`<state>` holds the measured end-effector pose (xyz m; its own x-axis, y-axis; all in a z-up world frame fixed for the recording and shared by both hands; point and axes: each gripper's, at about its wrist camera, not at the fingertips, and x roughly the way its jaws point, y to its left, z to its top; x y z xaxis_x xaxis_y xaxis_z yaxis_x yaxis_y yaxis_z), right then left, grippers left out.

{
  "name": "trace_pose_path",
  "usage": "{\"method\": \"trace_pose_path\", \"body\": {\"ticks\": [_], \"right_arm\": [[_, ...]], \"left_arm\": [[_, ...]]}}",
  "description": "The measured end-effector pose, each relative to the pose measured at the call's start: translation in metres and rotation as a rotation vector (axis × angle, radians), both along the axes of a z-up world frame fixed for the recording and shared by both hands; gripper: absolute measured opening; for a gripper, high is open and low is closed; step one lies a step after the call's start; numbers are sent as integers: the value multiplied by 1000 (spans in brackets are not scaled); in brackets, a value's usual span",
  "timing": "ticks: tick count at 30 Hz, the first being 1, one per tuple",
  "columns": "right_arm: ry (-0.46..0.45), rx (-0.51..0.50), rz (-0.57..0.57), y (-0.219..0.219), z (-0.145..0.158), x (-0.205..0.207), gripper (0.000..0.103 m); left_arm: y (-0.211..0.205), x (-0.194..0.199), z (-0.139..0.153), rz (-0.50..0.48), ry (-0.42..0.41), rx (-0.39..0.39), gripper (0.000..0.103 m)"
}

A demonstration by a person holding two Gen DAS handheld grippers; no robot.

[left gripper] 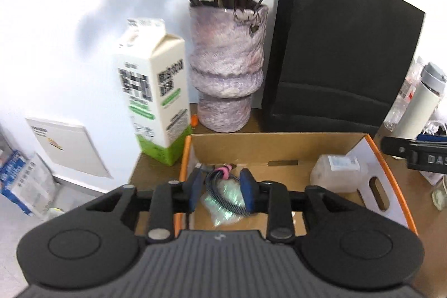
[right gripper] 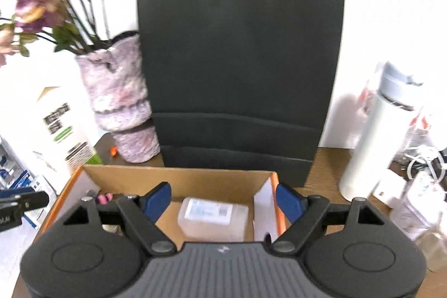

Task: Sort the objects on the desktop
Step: 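Lower the cable and clear box into the cardboard box and release both, then grasp the patterned snack bag with the left gripper while the right gripper grasps the red rose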

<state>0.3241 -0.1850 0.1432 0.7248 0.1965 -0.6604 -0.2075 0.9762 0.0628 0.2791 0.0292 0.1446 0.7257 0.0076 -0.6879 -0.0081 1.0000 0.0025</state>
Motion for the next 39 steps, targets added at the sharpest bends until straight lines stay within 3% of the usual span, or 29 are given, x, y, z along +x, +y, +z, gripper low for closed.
{"method": "trace_pose_path", "body": {"ticks": [4, 6, 8, 11, 15, 19, 24, 30, 35, 39], "right_arm": [[13, -54, 42, -3, 7, -40, 86], [6, -110, 59, -3, -1, -63, 86], [0, -140, 73, -7, -10, -90, 86], [-24, -89, 90, -21, -20, -133, 86], [-46, 3, 105, -42, -37, -195, 86], [-54, 54, 84, -59, -60, -250, 88], [-46, 34, 61, -64, -91, -301, 88], [-89, 106, 77, -68, -111, -368, 90], [-161, 10, 28, -65, -129, -401, 91], [-168, 35, 43, -67, -131, -410, 91]], "left_arm": [[-3, -36, 4, 18, -16, 54, 45], [-1, -58, 4, 35, -26, 50, 52], [1, -81, 0, 48, -34, 58, 54], [-3, -119, -14, 29, -62, 76, 63], [-14, -169, -43, 24, -76, 160, 63], [-16, -224, -69, 50, -100, 114, 63], [-25, -284, -103, 57, -111, 125, 63], [-15, -350, -124, 21, -113, 20, 66], [-20, -367, -135, -28, -131, 39, 66], [-23, -365, -137, -44, -120, 21, 66]]}}
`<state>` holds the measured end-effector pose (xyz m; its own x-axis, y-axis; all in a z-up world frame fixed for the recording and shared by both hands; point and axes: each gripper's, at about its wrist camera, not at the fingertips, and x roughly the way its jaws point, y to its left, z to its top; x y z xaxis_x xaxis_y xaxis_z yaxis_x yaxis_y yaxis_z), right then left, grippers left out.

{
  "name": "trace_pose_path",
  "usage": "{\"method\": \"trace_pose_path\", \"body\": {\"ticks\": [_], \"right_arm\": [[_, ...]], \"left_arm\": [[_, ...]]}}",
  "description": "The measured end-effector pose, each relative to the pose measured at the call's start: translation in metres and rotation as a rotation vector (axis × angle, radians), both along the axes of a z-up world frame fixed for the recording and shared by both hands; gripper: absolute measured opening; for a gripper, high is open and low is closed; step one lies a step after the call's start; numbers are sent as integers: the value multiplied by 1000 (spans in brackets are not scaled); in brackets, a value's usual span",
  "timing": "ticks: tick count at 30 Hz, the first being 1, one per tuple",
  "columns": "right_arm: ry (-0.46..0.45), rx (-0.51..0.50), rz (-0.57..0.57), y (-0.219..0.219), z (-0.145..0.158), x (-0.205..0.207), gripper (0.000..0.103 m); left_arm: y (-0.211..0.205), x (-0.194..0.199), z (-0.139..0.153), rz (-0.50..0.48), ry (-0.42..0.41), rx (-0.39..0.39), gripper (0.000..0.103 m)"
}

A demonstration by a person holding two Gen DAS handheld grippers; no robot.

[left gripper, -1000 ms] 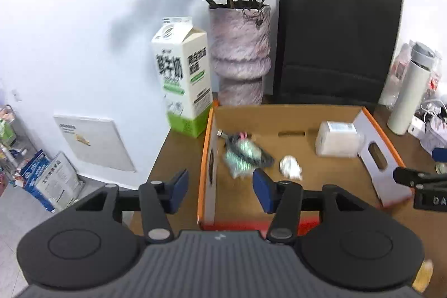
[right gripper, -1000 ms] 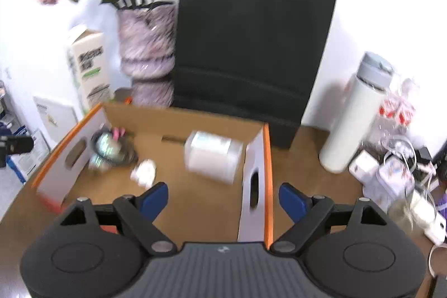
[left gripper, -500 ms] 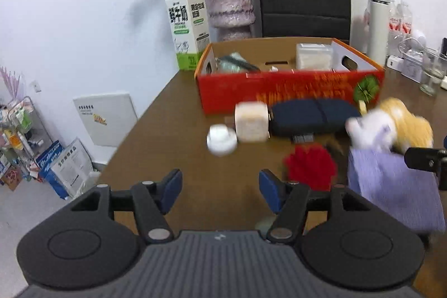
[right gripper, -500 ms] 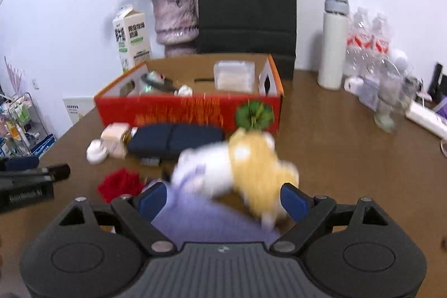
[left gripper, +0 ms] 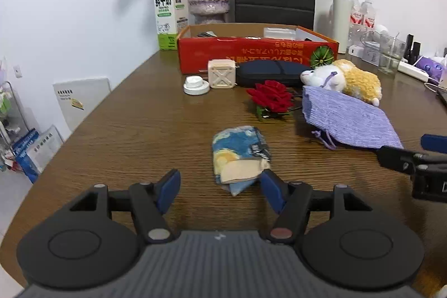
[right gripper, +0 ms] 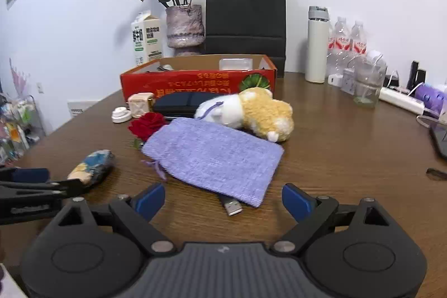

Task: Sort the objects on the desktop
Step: 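Grasp the patterned snack bag with the left gripper while the right gripper grasps the red rose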

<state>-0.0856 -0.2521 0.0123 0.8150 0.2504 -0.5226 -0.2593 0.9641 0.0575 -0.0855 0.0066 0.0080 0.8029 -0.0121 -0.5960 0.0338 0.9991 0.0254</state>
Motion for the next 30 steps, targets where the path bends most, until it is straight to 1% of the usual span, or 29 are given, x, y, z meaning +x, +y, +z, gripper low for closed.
{"method": "trace_pose_path", "body": {"ticks": [2, 4, 7, 10, 12, 15, 18, 23, 25, 26, 27, 28, 30], "right_arm": [[5, 7, 15, 0, -1, -1, 91], [5, -16, 9, 1, -1, -1, 89], [13, -44, -4, -1, -3, 2, 81], [28, -35, -8, -3, -6, 8, 77], [34, -40, -4, -2, -7, 11, 70], [16, -46, 27, 2, -2, 14, 70], [4, -27, 82, 10, 6, 19, 70], [18, 33, 183, 35, 16, 47, 70], [17, 20, 216, 51, 18, 61, 70], [13, 15, 234, 59, 19, 69, 70], [18, 18, 250, 66, 19, 77, 70], [36, 31, 265, 71, 20, 87, 70], [86, 56, 289, 83, 18, 107, 70]], "left_arm": [[-1, 0, 1, -4, 5, -10, 66], [0, 1, 2, -9, 3, -16, 66], [-2, 8, 4, -9, -3, -17, 67], [-4, 21, 3, -9, 7, -23, 67], [-3, 29, 3, -8, 15, -30, 67], [-1, 40, 2, -7, 25, -45, 67], [2, 52, -1, 0, 53, -59, 67], [7, 71, -4, 6, 62, -69, 67], [9, 77, -4, 17, 60, -57, 59], [9, 79, -4, 22, 57, -37, 44], [9, 81, -4, 26, 52, -10, 32], [10, 81, -3, 21, 50, -1, 30], [16, 81, -1, 5, 47, -16, 18]]}}
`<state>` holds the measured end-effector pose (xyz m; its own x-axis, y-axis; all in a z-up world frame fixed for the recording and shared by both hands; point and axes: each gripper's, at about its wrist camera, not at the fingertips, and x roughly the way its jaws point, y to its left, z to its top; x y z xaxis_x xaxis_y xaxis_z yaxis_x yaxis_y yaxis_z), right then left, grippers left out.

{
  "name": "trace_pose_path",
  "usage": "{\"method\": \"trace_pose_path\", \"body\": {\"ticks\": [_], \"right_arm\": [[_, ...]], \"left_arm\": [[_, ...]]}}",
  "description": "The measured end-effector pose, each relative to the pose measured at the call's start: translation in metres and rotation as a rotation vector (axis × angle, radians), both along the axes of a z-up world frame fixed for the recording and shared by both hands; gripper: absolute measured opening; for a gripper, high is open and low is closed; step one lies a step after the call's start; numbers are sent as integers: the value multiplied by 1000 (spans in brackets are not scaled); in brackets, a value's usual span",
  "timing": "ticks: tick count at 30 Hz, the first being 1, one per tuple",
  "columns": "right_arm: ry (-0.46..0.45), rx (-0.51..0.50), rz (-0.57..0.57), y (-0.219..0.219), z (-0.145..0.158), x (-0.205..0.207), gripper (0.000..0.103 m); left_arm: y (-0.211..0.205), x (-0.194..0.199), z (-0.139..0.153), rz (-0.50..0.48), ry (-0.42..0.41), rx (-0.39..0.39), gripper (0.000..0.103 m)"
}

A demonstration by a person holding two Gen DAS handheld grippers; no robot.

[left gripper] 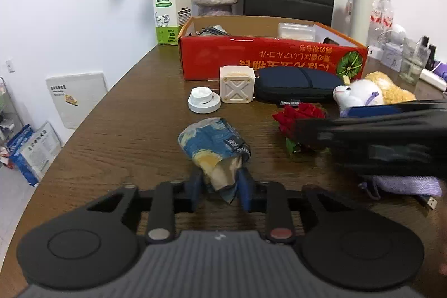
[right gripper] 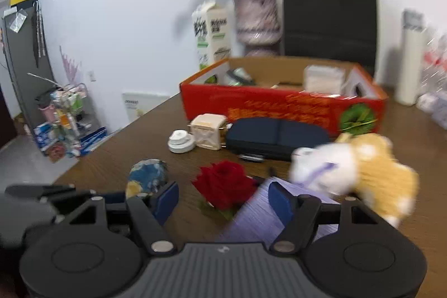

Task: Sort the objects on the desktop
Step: 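Grasp the patterned snack bag with the left gripper while the right gripper grasps the red rose, then drop the snack bag and red rose into the cardboard box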

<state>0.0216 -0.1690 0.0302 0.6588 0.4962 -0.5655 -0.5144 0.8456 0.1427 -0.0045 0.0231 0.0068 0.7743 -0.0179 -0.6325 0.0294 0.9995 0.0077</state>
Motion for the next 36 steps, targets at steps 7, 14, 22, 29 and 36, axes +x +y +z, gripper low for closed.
{"method": "trace_pose_path", "body": {"ticks": [7, 14, 22, 29, 36], "right_arm": [[79, -88, -22, 33, -21, 31, 34], [-13, 57, -31, 4, 14, 8, 34], [-142, 84, -86, -25, 74, 30, 34], [-41, 61, -91, -19, 91, 156, 34], [109, -84, -148, 26, 60, 286, 33]], "left_arm": [[18, -3, 6, 38, -17, 4, 9], [27, -9, 44, 25, -123, -41, 8], [25, 68, 97, -144, -180, -92, 9], [-11, 225, 102, -216, -2, -107, 9], [-52, 342, 62, -202, 218, -50, 10]]}}
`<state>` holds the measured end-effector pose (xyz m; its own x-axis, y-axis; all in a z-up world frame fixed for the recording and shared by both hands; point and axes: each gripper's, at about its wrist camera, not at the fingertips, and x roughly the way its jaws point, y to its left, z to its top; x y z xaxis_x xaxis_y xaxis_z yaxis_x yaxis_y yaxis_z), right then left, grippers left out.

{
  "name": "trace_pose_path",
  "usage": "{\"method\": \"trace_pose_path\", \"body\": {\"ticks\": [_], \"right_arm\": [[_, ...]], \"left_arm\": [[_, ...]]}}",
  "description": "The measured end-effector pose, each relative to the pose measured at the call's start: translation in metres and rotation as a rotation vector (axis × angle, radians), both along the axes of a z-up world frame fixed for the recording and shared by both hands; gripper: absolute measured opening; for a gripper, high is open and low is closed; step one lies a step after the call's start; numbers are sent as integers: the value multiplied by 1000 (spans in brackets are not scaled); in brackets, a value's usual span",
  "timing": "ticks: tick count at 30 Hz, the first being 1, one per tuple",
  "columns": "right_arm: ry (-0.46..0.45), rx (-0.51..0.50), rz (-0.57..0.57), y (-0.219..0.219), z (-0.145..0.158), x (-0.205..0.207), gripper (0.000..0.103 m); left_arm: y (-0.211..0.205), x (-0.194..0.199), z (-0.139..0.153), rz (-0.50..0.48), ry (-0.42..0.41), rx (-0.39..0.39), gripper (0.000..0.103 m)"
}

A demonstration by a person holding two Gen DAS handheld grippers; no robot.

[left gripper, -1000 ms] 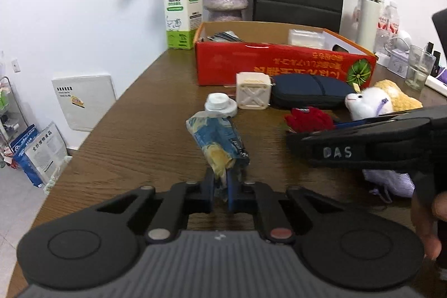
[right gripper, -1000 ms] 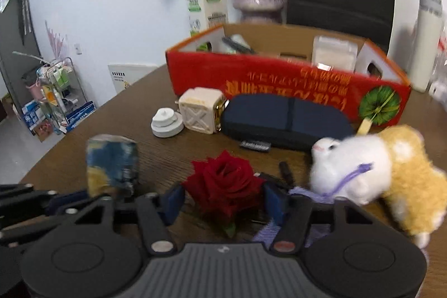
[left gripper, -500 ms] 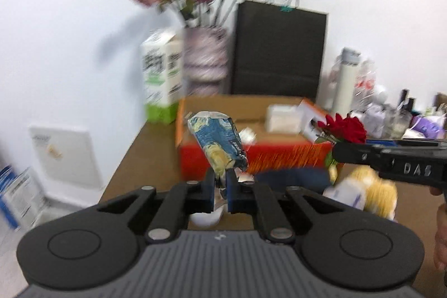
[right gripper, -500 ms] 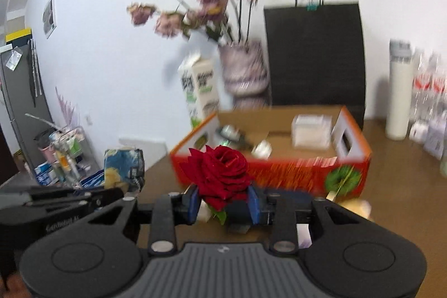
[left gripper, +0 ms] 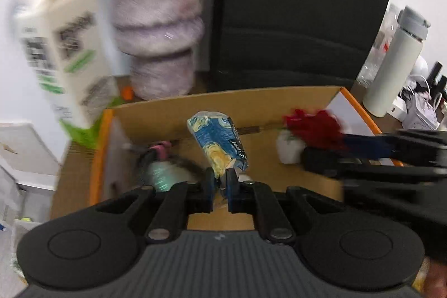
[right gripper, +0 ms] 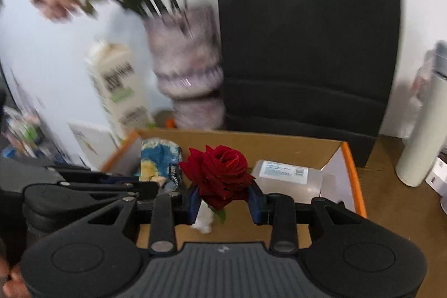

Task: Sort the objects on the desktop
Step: 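Drop the snack bag and red rose into the cardboard box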

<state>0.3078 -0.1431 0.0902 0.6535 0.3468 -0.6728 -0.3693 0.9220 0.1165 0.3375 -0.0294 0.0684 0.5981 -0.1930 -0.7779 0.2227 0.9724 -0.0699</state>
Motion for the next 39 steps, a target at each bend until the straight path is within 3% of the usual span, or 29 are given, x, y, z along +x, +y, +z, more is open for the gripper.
{"method": "trace_pose_path", "body": {"ticks": [1, 4, 6, 7, 8, 9, 16, 20, 27, 34, 39], "right_arm": [[25, -7, -8, 3, -7, 10, 33], [120, 2, -28, 10, -28, 41, 36], [165, 49, -31, 7, -37, 54, 45], [182, 65, -36, 6, -40, 59, 48], [185, 83, -46, 3, -41, 62, 58], [180, 100, -49, 1, -41, 62, 69], [115, 128, -46, -15, -9, 32, 72], [65, 43, -49, -27, 13, 3, 75], [40, -123, -55, -30, 27, -62, 78], [-26, -110, -64, -47, 36, -133, 82], [-66, -69, -53, -64, 24, -184, 83]], "left_arm": [[-1, 6, -4, 5, 14, 25, 12], [9, 12, -7, 63, -8, 60, 32], [24, 10, -1, 63, -23, 11, 57], [31, 10, 3, 60, -29, -18, 62], [37, 7, 8, 63, -39, -38, 65], [41, 6, 11, 63, -48, -37, 65], [57, -24, 39, 123, -74, 69, 69], [59, -53, 46, 135, -81, 74, 82], [58, -113, 58, 174, -69, 80, 86], [47, -185, 70, 172, -173, 98, 94], [28, -240, 50, 143, -262, 173, 97]]}}
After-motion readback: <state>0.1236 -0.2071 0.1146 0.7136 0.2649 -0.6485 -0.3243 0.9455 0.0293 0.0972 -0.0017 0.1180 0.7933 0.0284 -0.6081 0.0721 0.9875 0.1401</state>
